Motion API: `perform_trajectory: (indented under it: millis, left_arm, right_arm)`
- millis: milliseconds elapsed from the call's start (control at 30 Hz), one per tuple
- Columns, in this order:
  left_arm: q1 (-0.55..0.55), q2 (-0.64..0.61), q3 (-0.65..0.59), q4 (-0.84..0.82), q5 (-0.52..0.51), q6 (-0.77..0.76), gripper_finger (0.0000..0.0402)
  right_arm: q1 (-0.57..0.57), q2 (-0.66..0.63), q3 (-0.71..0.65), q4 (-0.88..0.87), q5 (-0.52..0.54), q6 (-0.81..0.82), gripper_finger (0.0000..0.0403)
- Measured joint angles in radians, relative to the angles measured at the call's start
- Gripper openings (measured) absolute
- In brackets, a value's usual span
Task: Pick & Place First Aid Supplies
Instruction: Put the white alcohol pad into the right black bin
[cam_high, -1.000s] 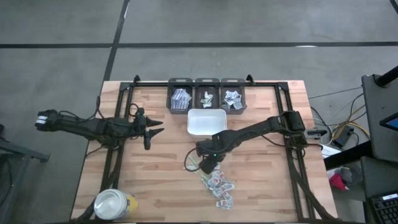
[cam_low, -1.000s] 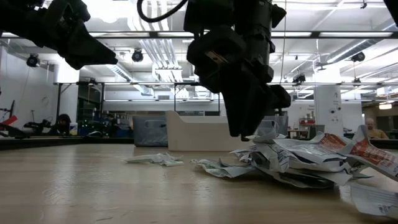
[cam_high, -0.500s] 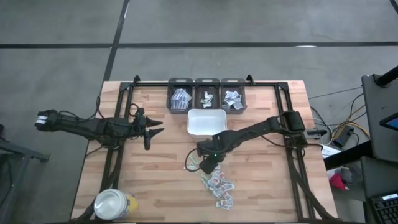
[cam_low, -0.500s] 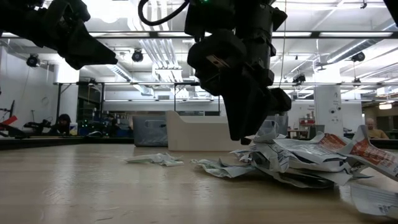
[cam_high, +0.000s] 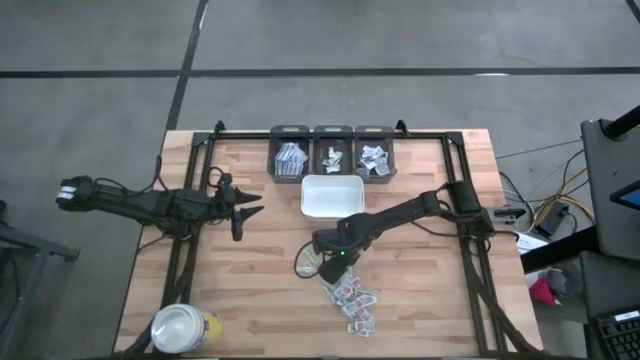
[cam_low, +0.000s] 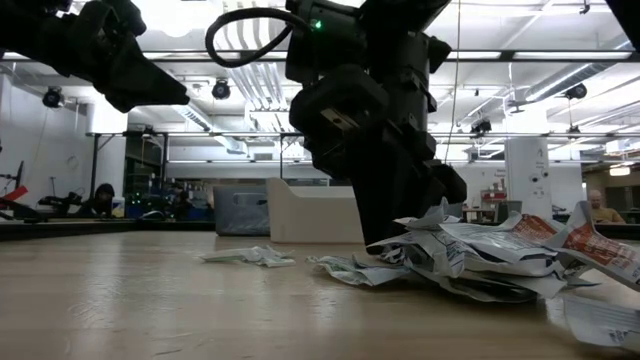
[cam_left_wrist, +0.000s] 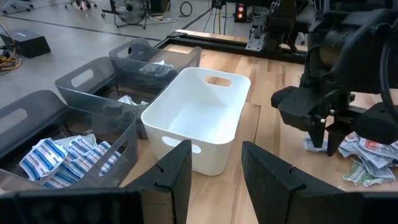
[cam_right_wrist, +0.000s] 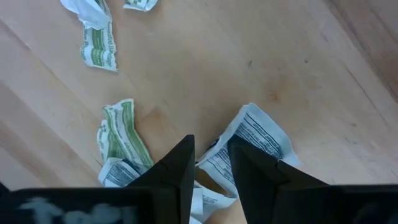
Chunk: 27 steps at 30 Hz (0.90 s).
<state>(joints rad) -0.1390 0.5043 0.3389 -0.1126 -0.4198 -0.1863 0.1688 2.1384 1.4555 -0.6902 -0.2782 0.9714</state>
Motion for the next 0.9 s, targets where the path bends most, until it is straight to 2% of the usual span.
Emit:
perform_trajectory:
  millis: [200,533,600,767,900]
  left_arm:
    - [0.000,0.005,0.000,-0.001,0.000,0.000,0.0136]
    - [0.000,0.021,0.000,-0.001,-0.018,0.000,0.0136]
    - [0.000,0.024,0.000,-0.001,-0.018,0.000,0.0136]
    - [0.000,0.027,0.000,-0.001,-0.019,0.000,0.0136]
    - [0.000,0.027,0.000,0.000,-0.019,0.000,0.0136]
  right_arm:
    - [0.002,0.002,-0.001,-0.004,0.037,-0.002,0.0083]
    - [0.002,-0.001,-0.003,-0.008,0.050,-0.027,0.0015]
    - [0.002,-0.012,-0.004,-0.006,0.051,-0.039,0.0011]
    - [-0.007,-0.066,-0.011,-0.016,0.050,-0.089,0.0008]
    - [-0.024,-0.174,-0.009,-0.011,-0.003,-0.168,0.0008]
